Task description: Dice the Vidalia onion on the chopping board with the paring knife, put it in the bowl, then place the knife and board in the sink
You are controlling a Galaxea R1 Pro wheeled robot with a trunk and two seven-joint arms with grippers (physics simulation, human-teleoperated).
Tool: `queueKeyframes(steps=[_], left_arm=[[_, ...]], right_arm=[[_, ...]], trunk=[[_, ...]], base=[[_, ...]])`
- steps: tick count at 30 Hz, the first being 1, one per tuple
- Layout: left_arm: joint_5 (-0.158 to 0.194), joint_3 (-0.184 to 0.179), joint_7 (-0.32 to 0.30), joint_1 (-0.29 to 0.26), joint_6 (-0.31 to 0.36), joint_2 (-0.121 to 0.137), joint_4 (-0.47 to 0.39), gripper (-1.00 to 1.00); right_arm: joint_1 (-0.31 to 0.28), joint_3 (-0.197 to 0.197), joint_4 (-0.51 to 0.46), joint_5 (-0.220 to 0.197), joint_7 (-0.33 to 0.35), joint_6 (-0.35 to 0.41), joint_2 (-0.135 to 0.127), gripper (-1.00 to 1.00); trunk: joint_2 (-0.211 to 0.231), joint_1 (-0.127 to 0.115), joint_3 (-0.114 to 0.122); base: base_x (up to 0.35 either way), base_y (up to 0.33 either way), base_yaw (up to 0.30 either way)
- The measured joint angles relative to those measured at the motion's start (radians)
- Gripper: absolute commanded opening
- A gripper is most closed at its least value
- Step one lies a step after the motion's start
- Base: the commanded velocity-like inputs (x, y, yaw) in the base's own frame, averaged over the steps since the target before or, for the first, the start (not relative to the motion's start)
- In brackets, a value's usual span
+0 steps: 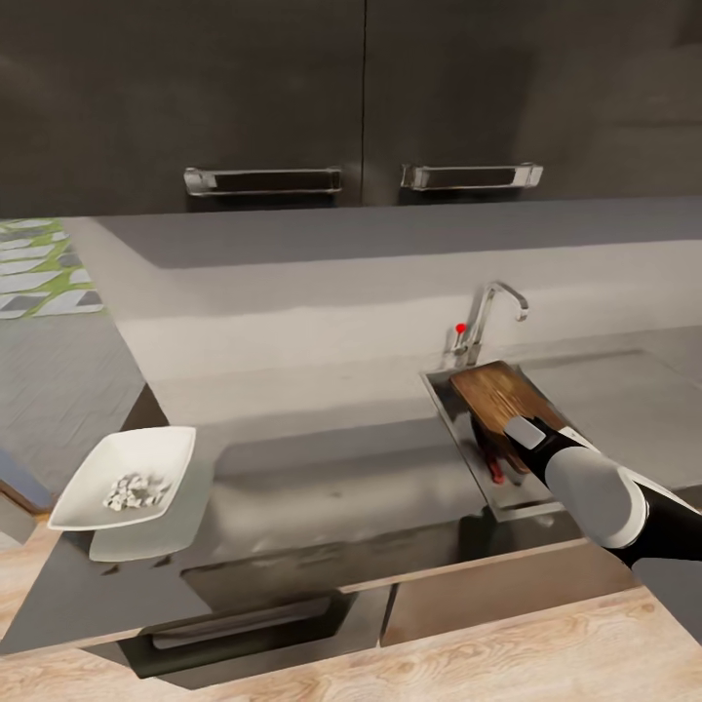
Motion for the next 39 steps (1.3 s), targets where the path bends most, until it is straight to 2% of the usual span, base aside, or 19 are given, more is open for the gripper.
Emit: queueKeyframes(steps=[6,7,8,12,13,17,21,25,30,39], left_arm=[[0.003,0.000,0.000,0.000,-0.001,0.000,0.000,1.00],[0.018,0.000,0.000,0.000,-0.001,0.000,0.001,1.00],[0.062,0.001,0.000,0.000,-0.002,0.000,0.001,1.00],[0.160,0.001,0.000,0.000,-0.002,0.004,0.001,1.00],[0.173,0.000,0.000,0.000,-0.002,0.004,0.001,1.00],[0.192,0.000,0.000,0.000,-0.002,0.006,0.001,1.00],[0.196,0.000,0.000,0.000,-0.002,0.009,0.000,1.00],[0.202,0.000,0.000,0.000,-0.002,0.019,0.000,1.00],[0.227,0.000,0.000,0.000,-0.002,0.021,-0.001,1.00],[0.234,-0.001,0.000,0.000,-0.002,0.020,0.001,1.00]], right_arm=[[0.000,0.000,0.000,0.000,0.000,0.000,0.002,-1.00],[0.000,0.000,0.000,0.000,0.000,0.000,0.003,-1.00],[0.001,0.001,0.001,-0.002,0.001,0.000,0.004,-1.00],[0.012,-0.002,0.002,-0.002,0.000,0.000,0.007,-1.00],[0.015,-0.003,0.001,-0.001,0.000,0.000,0.006,-1.00],[0.023,-0.003,0.000,-0.011,-0.001,-0.001,0.002,-1.00],[0.025,0.000,0.000,-0.059,-0.003,-0.022,0.006,-1.00],[0.026,0.002,0.002,-0.093,-0.003,-0.076,0.026,-1.00],[0.026,-0.001,0.002,-0.098,-0.003,-0.094,0.036,-1.00],[0.032,-0.003,0.003,-0.100,-0.003,-0.095,0.035,-1.00]], trunk=[[0.000,0.000,0.000],[0.000,0.000,0.000],[0.000,0.000,0.000],[0.000,0.000,0.000],[0.000,0.000,0.000],[0.000,0.000,0.000],[0.000,0.000,0.000],[0.000,0.000,0.000],[0.000,0.000,0.000],[0.000,0.000,0.000]], base=[[0.028,-0.031,0.000],[0.001,-0.002,0.000],[0.001,-0.001,0.000],[0.000,0.000,0.000],[0.000,0.000,0.000],[0.000,0.000,0.000],[0.000,0.000,0.000],[0.000,0.000,0.000],[0.000,0.000,0.000],[0.000,0.000,0.000]])
